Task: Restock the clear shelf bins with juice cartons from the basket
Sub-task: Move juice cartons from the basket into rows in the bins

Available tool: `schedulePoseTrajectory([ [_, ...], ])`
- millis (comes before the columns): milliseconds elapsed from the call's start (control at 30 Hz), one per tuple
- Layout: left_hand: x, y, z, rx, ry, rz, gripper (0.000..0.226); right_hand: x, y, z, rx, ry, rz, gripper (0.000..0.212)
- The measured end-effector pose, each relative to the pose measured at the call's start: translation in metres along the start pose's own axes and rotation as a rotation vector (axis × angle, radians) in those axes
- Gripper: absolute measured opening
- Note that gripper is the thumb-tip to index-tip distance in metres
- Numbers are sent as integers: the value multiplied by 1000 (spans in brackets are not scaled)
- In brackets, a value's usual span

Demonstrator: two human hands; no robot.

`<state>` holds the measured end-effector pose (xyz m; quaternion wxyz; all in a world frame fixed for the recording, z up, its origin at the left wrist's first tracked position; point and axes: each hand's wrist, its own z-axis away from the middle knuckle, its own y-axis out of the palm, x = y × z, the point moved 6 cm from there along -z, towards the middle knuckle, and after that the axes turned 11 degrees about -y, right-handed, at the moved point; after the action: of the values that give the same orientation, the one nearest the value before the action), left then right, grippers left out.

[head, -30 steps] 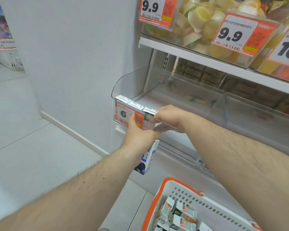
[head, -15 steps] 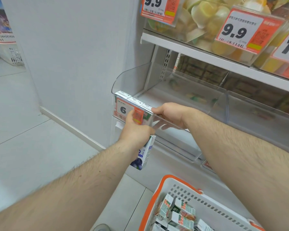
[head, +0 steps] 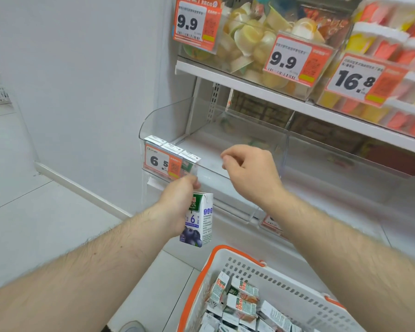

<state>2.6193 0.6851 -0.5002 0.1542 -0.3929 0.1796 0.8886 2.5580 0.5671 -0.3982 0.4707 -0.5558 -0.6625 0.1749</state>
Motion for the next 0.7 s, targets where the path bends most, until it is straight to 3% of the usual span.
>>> schedulePoseTrajectory([
  [333,10,29,13,68,33,-33,24,-13,-12,67,44,219,-295,26],
  [500,18,50,29,158,50,-64,33,-18,-13,106,220,294,-291,56],
  [700,35,94,50,308,105,-192,37,-27,-52,136,152,294,-101,22],
])
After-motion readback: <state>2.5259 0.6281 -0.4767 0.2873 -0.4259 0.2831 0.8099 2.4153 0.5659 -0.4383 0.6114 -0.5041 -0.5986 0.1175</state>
